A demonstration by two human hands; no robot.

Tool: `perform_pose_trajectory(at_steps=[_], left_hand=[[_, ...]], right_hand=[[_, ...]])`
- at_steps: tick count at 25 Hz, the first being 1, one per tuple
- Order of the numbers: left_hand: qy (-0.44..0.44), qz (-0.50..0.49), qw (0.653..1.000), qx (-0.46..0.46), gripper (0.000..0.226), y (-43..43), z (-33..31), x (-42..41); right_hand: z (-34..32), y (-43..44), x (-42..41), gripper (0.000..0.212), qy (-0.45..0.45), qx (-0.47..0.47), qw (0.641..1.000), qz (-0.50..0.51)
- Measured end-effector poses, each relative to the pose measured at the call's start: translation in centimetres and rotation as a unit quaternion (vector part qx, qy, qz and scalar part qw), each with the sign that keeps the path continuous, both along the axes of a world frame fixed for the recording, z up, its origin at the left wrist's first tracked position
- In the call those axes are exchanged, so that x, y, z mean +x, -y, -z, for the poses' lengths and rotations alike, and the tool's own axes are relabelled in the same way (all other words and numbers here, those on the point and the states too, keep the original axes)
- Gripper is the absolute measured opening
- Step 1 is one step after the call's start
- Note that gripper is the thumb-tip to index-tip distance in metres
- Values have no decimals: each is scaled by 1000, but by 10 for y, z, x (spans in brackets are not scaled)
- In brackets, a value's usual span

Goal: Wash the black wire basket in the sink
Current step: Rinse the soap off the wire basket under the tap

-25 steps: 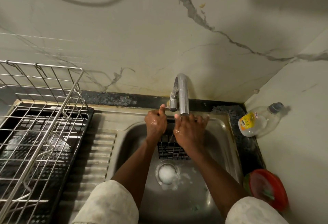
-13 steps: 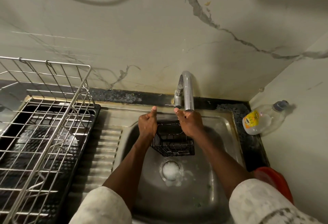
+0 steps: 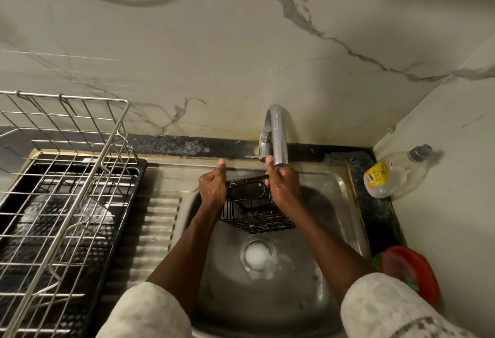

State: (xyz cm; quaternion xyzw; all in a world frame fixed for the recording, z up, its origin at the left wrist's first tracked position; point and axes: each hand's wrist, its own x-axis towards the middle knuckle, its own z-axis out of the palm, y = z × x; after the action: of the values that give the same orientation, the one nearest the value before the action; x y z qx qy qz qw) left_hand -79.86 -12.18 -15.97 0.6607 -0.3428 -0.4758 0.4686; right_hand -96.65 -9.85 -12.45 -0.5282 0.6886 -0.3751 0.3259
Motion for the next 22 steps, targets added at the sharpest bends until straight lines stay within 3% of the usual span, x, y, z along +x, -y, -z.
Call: perform_pose_trajectory(at_steps=[3,6,8,10,11,13,16,18,22], left_hand=[[87,146,983,-65,69,2,-8,-9],[349,257,891,-139,64,-5,-33,-36],[401,238,867,-175,61,-10,-43,-55],[327,197,919,-97,62,-9,-39,-57],[251,157,954,-52,63,-7,-31,-52],[115,84,990,7,57,-12,-28,-45],[45,26,996,70,41,-20,-24,-38],[38,-2,995,88,33,-22,-14,-28],[38,-16,995,95,30,-21,3,-12]], right_hand=[[-13,6,-4,42,-81,56,995,11],[-14,12,-9,25,-105,96,989,34],[-11,12,-2,34,-114,92,988,45],[-15,9,10,47,-119,87,989,34],[-18,7,15,53,-168,60,984,10],[-16,3,24,63,-220,10,974,-51],[6,-4,20,52,-158,-26,979,-124],[28,-11,8,44,-206,-50,966,-150],[53,-3,-41,71,-250,136,958,-20]])
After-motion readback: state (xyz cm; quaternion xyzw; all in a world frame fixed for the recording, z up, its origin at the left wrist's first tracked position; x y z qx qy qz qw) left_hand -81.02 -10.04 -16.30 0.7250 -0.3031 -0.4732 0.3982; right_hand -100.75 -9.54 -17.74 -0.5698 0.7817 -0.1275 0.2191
